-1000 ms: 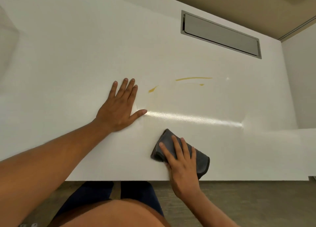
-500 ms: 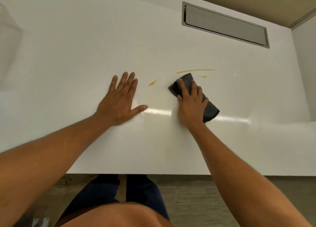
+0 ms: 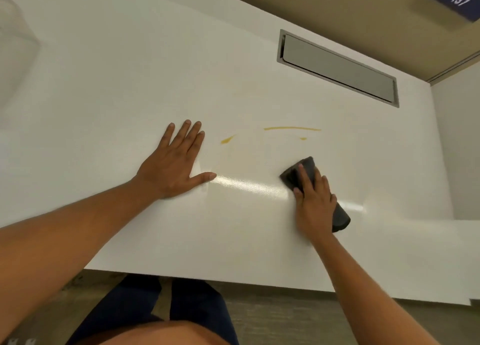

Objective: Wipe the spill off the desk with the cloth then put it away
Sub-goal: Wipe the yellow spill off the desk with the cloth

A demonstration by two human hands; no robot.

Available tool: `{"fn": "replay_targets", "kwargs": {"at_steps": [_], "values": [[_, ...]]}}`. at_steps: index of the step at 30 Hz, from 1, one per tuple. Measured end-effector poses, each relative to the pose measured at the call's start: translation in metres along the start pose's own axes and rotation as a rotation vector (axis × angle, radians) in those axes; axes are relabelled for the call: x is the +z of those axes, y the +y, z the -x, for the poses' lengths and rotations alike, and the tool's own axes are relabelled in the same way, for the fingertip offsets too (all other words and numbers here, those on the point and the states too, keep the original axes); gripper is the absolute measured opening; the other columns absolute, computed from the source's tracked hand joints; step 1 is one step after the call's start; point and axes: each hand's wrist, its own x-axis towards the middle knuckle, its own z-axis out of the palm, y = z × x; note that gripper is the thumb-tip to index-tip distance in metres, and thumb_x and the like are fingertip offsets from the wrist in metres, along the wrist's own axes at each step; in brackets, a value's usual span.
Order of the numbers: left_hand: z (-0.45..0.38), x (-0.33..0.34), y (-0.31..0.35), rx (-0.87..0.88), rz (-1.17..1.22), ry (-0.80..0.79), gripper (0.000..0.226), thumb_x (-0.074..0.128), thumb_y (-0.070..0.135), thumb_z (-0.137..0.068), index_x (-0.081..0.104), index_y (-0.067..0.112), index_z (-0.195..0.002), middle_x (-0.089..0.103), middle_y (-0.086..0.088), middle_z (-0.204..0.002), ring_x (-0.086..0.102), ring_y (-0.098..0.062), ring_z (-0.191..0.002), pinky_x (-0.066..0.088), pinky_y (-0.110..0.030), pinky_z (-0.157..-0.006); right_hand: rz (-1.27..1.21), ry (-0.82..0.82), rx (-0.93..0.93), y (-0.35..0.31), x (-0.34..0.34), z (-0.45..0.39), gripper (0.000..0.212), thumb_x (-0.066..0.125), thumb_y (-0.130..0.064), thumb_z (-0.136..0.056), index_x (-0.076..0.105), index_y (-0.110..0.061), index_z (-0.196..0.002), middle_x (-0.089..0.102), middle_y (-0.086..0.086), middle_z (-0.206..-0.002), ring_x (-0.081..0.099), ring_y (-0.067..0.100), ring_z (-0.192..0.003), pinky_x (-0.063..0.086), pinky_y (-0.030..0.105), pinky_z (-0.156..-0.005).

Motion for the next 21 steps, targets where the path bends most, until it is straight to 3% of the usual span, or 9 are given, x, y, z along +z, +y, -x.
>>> {"fn": "replay_targets", "kwargs": {"at_steps": [3, 6, 11, 15, 18, 21], "values": [[0.001, -0.001, 0.001, -0.009, 0.002, 0.0, 0.112, 0.015, 0.089, -0.095, 0.013, 0.005, -0.168, 0.005, -0.012, -0.18, 0.002, -0.03, -0.168, 0.008, -0.058, -0.135, -0.033, 0.011, 0.129, -0.005, -0.009, -0.081, 0.06, 0.04, -0.033, -0.109, 0.017, -0.05, -0.161, 0.023, 0.007, -0.17, 0.023, 0.033, -0.154, 0.026, 0.065, -0.115], [0.001, 0.0, 0.001, -0.012, -0.002, -0.001, 0.112, 0.017, 0.09, -0.095, 0.013, 0.005, -0.169, 0.004, -0.012, -0.18, 0.001, -0.029, -0.168, 0.008, -0.057, -0.135, -0.008, 0.037, 0.102, -0.04, -0.003, -0.101, 0.059, 0.038, -0.035, -0.11, 0.015, -0.05, -0.162, 0.024, 0.008, -0.169, 0.025, 0.032, -0.152, 0.027, 0.066, -0.113], [0.002, -0.002, 0.001, -0.008, 0.002, -0.002, 0.111, 0.018, 0.089, -0.095, 0.013, 0.006, -0.169, 0.005, -0.011, -0.18, 0.002, -0.029, -0.168, 0.009, -0.057, -0.135, 0.049, 0.038, -0.17, -0.077, 0.013, -0.022, 0.062, 0.044, -0.034, -0.108, 0.016, -0.047, -0.162, 0.025, 0.005, -0.17, 0.025, 0.031, -0.155, 0.03, 0.059, -0.116], [0.002, -0.002, 0.0, -0.014, 0.001, -0.007, 0.112, 0.017, 0.09, -0.094, 0.013, 0.006, -0.169, 0.005, -0.012, -0.18, 0.003, -0.029, -0.168, 0.01, -0.057, -0.134, 0.068, -0.043, -0.356, -0.038, 0.02, 0.065, 0.068, 0.05, -0.033, -0.109, 0.012, -0.048, -0.163, 0.019, 0.001, -0.174, 0.014, 0.027, -0.161, 0.019, 0.056, -0.127], [0.002, -0.005, 0.001, -0.016, 0.021, -0.008, 0.114, 0.016, 0.091, -0.093, 0.013, 0.006, -0.169, 0.003, -0.011, -0.18, 0.0, -0.027, -0.168, 0.009, -0.056, -0.135, 0.034, -0.061, -0.265, 0.014, 0.006, 0.055, 0.07, 0.056, -0.027, -0.107, 0.018, -0.048, -0.162, 0.029, 0.003, -0.17, 0.023, 0.03, -0.158, 0.025, 0.056, -0.124], [0.002, -0.006, 0.001, -0.016, 0.026, -0.006, 0.114, 0.015, 0.091, -0.093, 0.012, 0.007, -0.169, 0.003, -0.01, -0.18, 0.0, -0.027, -0.168, 0.01, -0.056, -0.135, 0.021, -0.012, -0.03, 0.043, -0.013, -0.022, 0.065, 0.051, -0.026, -0.107, 0.021, -0.046, -0.162, 0.033, 0.007, -0.165, 0.033, 0.032, -0.151, 0.036, 0.059, -0.11]]}}
